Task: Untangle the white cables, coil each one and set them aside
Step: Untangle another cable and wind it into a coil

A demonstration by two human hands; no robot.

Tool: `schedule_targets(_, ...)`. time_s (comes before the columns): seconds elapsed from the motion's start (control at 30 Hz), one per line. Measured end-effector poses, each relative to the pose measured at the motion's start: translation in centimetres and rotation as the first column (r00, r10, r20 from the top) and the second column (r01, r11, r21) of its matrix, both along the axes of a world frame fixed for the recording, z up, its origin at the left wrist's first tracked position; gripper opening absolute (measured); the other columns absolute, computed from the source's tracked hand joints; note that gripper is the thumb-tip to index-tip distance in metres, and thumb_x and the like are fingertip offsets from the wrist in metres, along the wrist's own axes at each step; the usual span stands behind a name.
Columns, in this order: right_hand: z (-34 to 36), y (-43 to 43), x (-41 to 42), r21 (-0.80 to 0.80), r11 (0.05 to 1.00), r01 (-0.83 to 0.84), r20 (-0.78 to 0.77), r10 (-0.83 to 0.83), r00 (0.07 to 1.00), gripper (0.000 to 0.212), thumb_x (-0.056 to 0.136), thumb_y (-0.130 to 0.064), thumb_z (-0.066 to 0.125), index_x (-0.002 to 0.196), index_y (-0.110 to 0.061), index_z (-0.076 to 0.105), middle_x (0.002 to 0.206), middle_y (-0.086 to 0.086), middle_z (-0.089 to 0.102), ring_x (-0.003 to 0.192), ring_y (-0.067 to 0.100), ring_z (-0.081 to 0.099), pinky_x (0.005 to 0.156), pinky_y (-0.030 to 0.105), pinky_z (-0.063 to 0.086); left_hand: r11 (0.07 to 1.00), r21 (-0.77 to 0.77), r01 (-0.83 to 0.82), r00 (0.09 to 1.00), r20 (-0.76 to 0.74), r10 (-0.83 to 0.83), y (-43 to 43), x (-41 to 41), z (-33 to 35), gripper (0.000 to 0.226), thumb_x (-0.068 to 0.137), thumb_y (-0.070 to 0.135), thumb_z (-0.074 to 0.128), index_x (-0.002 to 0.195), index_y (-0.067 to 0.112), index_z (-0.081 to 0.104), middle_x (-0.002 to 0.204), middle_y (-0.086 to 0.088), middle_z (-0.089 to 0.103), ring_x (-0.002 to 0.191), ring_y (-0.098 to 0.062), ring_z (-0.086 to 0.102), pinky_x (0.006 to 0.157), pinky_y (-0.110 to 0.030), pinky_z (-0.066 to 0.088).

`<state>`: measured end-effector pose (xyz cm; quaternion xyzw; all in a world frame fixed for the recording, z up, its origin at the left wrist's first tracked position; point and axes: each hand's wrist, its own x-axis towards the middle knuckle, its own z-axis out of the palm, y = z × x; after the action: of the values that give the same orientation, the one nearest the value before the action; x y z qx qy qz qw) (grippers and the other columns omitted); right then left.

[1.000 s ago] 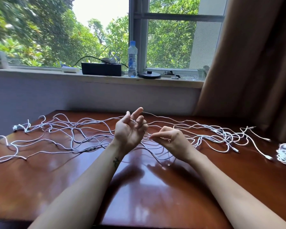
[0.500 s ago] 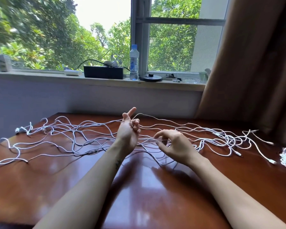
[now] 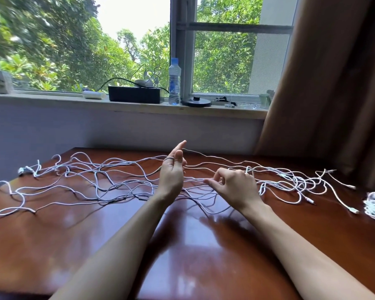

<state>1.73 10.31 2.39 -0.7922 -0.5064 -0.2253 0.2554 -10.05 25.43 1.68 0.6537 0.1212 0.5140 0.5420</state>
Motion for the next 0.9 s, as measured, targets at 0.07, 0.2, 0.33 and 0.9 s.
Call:
schedule_targets(0.07,-0.2,-0.1,0.0,-0.009,0.996,-0.088,-0.016,0.088,0.996,0.032,0.09,-0.059,0.063,0.089,-0.027,0.068,0.078,-0.012,0.064,0.084,0.017,0.067,0.071,0.033,0.049,0.998,0.061,-0.026,0.999,-0.028,0.028,0.2,0.0,-0.1,0.037,0.101,0.05,0.041,0.134,0.046,0.056,0.079,0.009,0.048,0.062,-0.009,0.037,0.06,-0.026,0.034)
schedule_targets(0.2,-0.8,0.1,0.1,0.087,0.913,-0.399,-0.106,0.406,0.908,0.012,0.098,-0.032,0.062,0.103,-0.025,0.07,0.091,-0.014,0.064,0.08,0.01,0.064,0.074,0.039,0.054,0.983,0.185,-0.004,0.994,-0.107,0.024,0.1,-0.3,-0.3,0.036,0.105,0.041,0.041,0.141,0.04,0.049,0.085,0.011,0.051,0.063,-0.01,0.043,0.061,-0.021,0.042)
schedule_targets(0.33,-1.0,0.6,0.3,0.131,0.897,-0.421,-0.077,0.433,0.898,0.031,0.098,-0.048,0.054,0.109,-0.028,0.075,0.088,-0.016,0.066,0.08,0.012,0.066,0.071,0.037,0.054,0.995,0.062,0.082,0.994,-0.074,-0.078,-0.1,-0.2,0.0,0.048,0.103,0.041,0.038,0.15,0.031,0.04,0.084,-0.006,0.051,0.054,-0.014,0.044,0.051,-0.021,0.043)
schedule_targets(0.9,-0.1,0.2,0.3,0.212,0.828,-0.518,-0.044,0.538,0.842,0.024,0.092,-0.008,0.064,0.106,-0.023,0.077,0.077,-0.017,0.052,0.062,0.007,0.053,0.063,0.021,0.044,0.953,0.302,-0.014,0.963,-0.254,0.095,0.7,0.0,-0.8,0.034,0.101,0.038,0.043,0.102,0.018,0.071,0.064,0.003,0.057,0.056,-0.004,0.05,0.063,-0.029,0.043)
